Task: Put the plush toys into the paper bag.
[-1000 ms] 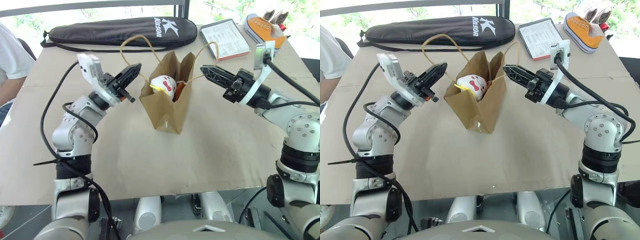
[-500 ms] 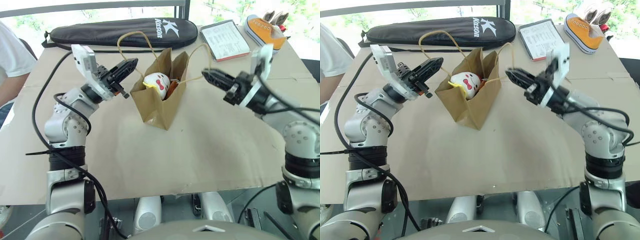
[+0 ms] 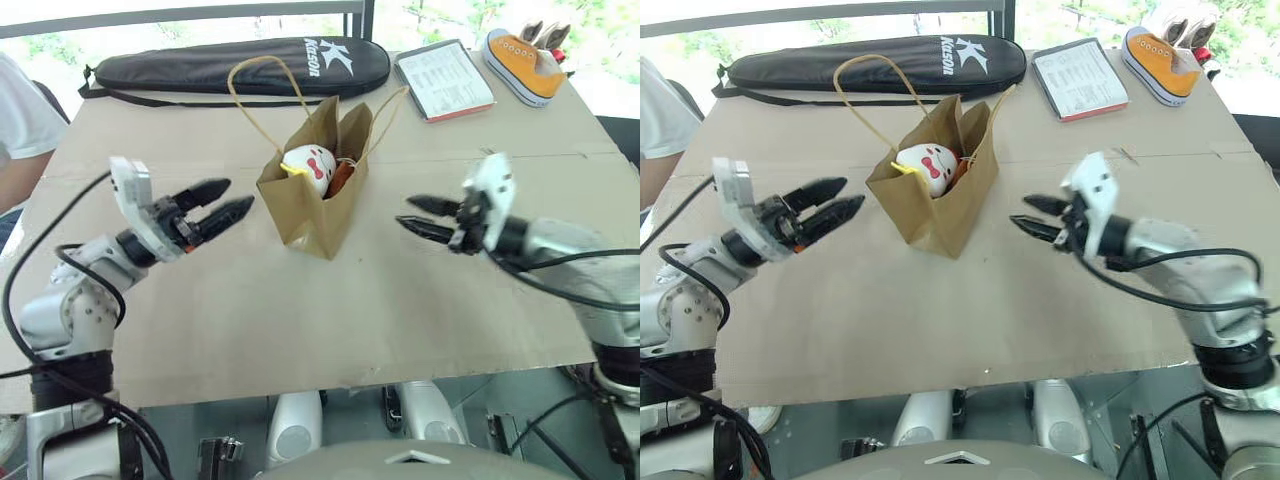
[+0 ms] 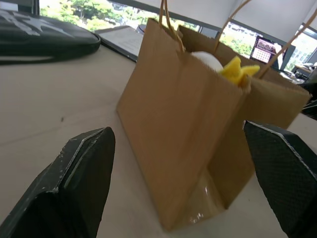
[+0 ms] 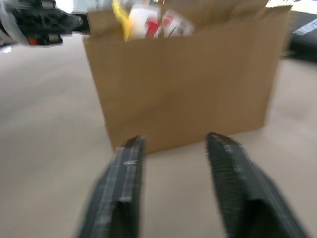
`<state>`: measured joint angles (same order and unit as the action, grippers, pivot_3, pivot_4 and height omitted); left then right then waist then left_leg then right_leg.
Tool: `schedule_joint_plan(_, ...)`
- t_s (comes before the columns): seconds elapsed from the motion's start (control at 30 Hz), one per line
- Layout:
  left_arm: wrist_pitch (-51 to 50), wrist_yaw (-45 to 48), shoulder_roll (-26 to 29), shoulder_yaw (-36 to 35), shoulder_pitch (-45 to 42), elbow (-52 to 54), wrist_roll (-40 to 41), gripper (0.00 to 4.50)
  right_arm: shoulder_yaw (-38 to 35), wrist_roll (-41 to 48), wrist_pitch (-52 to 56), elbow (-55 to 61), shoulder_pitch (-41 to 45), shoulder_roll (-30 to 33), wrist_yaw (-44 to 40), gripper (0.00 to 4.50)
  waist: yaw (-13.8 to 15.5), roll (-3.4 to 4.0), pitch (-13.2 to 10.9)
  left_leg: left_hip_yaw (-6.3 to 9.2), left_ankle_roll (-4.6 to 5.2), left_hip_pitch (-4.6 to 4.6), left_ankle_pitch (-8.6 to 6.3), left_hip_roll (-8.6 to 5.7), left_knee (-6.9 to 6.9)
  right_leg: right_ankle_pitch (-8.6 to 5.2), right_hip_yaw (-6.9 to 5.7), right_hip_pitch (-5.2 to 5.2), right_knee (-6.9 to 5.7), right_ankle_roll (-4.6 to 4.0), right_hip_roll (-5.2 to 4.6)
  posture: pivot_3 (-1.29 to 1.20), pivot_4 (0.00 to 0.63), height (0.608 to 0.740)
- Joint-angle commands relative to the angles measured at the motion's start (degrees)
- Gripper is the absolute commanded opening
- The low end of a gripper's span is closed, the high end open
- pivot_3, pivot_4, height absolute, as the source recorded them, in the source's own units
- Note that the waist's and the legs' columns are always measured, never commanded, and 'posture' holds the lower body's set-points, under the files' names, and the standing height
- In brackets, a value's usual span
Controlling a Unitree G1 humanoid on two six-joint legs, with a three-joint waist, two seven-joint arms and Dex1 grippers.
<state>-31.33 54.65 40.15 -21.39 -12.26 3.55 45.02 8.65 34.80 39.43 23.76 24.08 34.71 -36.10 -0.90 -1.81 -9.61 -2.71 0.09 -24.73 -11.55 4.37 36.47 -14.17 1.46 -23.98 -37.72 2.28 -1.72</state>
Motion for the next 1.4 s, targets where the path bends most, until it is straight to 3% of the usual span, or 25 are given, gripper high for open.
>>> schedule_joint_plan(0.03,1.8,-2.8,-2.2,3.8,1.4,8.6,-2.5,4.50,9.3,-10.7,-9.4,-8.4,5.7,-6.2,-1.9,0.06,0.2,0.01,0.0,-0.02,0.00,0.00,0.00,-0.01,0.05,0.00,0.00,0.02,0.00,0.00,-0.03,0.00,0.150,0.740)
schedule_joint_plan(0.2,4.6,-8.5,-7.2,9.5,2.9,15.5,-7.2,4.50,13.1,-15.7,-17.1,-20.9,11.9,-16.8,-4.2,0.06,0.2,-0.04,0.0,-0.07,0.00,-0.07,0.00,-0.08,0.09,0.12,0.05,0.06,0.04,0.18,-0.08,0.00,0.150,0.740)
schedule_joint_plan(0.7,12.7,-21.2,-15.6,15.7,0.3,14.0,-21.2,4.50,10.8,-18.9,-22.2,-31.6,12.6,-26.0,-6.7,0.06,0.3,-0.04,0.0,0.00,0.00,0.02,0.00,-0.06,0.10,0.13,-0.02,0.09,-0.14,0.21,-0.03,0.00,0.150,0.740)
schedule_joint_plan(0.8,13.8,-21.6,-16.9,17.1,-0.2,12.6,-22.7,3.73,10.4,-19.3,-22.5,-31.2,11.8,-25.7,-7.1,0.00,0.3,-0.04,0.0,-0.03,-0.01,0.00,0.00,-0.07,0.11,0.14,0.00,0.09,-0.13,0.21,-0.04,0.00,0.150,0.740)
schedule_joint_plan(1.0,17.5,-19.9,-18.4,16.9,-0.8,8.4,-22.9,0.68,8.8,-21.2,-26.2,-22.7,6.3,-21.0,-7.4,0.00,0.3,-0.04,0.0,-0.01,-0.01,0.00,0.00,-0.07,0.11,0.14,-0.02,0.10,-0.12,0.21,-0.05,0.00,0.150,0.740)
schedule_joint_plan(1.07,19.6,-17.5,-18.0,16.8,-1.8,6.2,-22.5,0.06,7.4,-19.9,-25.2,-17.1,3.1,-17.3,-9.3,0.00,0.3,-0.03,0.0,-0.01,0.00,0.01,0.00,-0.07,0.11,0.14,-0.02,0.10,-0.13,0.22,-0.04,0.00,0.150,0.740)
schedule_joint_plan(1.13,21.4,-15.1,-17.9,17.1,-3.0,4.0,-22.2,0.06,5.0,-16.5,-22.2,-11.1,0.0,-14.1,-10.7,0.00,0.4,-0.03,0.0,0.01,-0.01,0.00,0.00,-0.07,0.11,0.13,-0.05,0.10,-0.12,0.21,-0.04,0.00,0.150,0.740)
schedule_joint_plan(1.27,23.4,-6.2,-17.6,18.1,-6.3,0.1,-19.0,0.00,-1.3,-11.3,-17.6,1.6,-9.0,-4.5,-13.8,1.79,0.8,-0.03,0.0,0.00,-0.01,-0.01,0.00,-0.07,0.13,0.13,-0.04,0.12,-0.09,0.21,-0.05,0.00,0.150,0.740)
schedule_joint_plan(1.4,22.5,7.9,-13.7,16.7,-8.5,-3.3,-12.9,0.00,-13.1,-5.4,-12.7,10.5,-18.5,3.3,-13.0,3.67,0.8,-0.04,0.0,-0.01,-0.01,0.00,0.00,-0.08,0.13,0.10,-0.04,0.15,-0.04,0.18,-0.05,0.00,0.150,0.740)
